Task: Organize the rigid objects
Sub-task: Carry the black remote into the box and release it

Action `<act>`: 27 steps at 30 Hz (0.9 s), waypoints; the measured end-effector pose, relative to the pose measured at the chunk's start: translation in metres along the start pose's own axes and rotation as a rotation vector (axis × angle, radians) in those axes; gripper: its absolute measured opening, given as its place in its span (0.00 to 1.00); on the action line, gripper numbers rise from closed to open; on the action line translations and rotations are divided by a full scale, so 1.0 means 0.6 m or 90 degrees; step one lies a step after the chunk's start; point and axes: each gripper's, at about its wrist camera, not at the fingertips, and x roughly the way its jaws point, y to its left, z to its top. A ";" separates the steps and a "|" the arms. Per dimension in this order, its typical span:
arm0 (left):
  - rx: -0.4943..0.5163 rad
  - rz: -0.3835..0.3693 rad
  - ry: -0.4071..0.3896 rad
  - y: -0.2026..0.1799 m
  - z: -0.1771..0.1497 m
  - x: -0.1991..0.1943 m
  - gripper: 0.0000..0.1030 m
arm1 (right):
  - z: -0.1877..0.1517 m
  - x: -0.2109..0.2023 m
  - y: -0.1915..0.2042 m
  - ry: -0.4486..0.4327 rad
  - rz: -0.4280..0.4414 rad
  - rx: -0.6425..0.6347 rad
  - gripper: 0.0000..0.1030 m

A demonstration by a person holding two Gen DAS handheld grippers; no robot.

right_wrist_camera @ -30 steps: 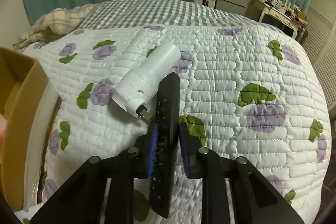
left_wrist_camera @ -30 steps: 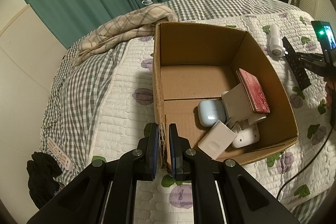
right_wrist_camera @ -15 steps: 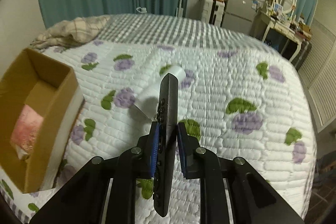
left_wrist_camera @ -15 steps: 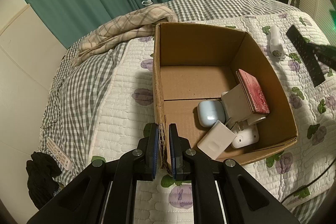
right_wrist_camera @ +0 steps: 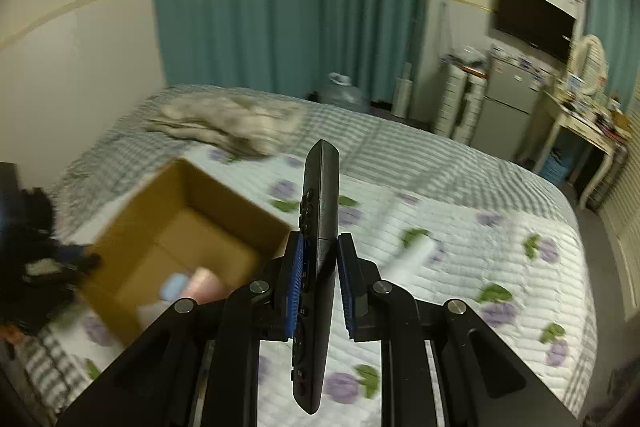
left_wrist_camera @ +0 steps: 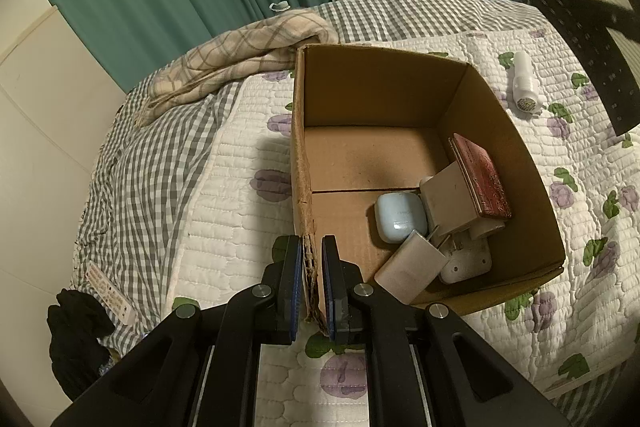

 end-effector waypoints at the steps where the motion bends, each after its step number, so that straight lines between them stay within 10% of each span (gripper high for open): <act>1: 0.000 -0.001 0.000 0.001 -0.001 -0.001 0.08 | 0.004 0.001 0.012 -0.003 0.012 -0.001 0.16; 14: -0.003 -0.005 -0.002 0.002 0.000 -0.001 0.08 | -0.020 0.082 0.154 0.051 0.157 0.008 0.16; 27: -0.005 -0.010 -0.003 0.005 -0.002 -0.001 0.08 | -0.052 0.160 0.157 0.110 0.149 0.021 0.17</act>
